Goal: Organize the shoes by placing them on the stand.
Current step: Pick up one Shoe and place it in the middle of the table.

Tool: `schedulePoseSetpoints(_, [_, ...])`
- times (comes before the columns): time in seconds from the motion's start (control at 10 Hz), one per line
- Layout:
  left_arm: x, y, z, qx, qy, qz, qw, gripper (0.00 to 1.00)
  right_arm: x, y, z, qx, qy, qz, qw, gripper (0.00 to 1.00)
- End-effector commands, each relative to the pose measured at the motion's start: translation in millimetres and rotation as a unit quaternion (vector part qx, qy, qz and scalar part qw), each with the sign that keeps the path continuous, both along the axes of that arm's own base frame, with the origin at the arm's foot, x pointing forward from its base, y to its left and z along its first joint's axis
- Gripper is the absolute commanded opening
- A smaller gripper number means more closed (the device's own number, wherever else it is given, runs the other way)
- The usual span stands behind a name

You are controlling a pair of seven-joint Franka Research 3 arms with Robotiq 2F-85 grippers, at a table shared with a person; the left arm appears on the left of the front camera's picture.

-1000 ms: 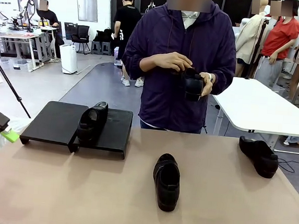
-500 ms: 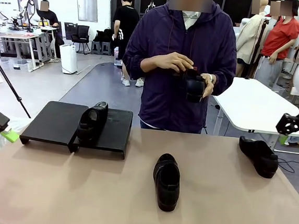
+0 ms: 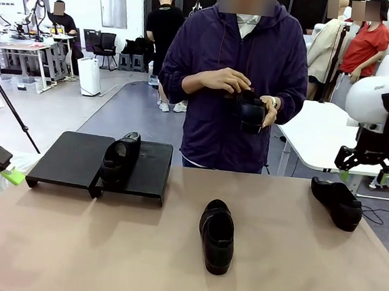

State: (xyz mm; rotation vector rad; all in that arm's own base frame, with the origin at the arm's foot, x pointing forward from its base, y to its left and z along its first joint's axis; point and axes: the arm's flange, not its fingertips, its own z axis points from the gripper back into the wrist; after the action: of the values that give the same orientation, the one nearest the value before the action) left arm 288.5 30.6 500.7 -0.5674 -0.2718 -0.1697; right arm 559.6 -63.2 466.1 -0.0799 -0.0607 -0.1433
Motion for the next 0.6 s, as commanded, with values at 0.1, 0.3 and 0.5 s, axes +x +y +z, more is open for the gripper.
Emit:
schedulePoseSetpoints(0.1, [-2,-1,-1,-0.010,0.000,0.000,1.000,1.00,11,12,-11,0.046,0.040,0.046,0.997,1.00])
schedulePoseSetpoints(0.3, [-2,-1,-1,-0.010,0.000,0.000,1.000,1.00,9,21,-22,0.051,0.032,0.072,0.996,1.00])
schedulePoseSetpoints(0.5, [-2,-1,-1,-0.010,0.000,0.000,1.000,1.00,11,22,-37,0.044,-0.021,0.082,0.995,1.00])
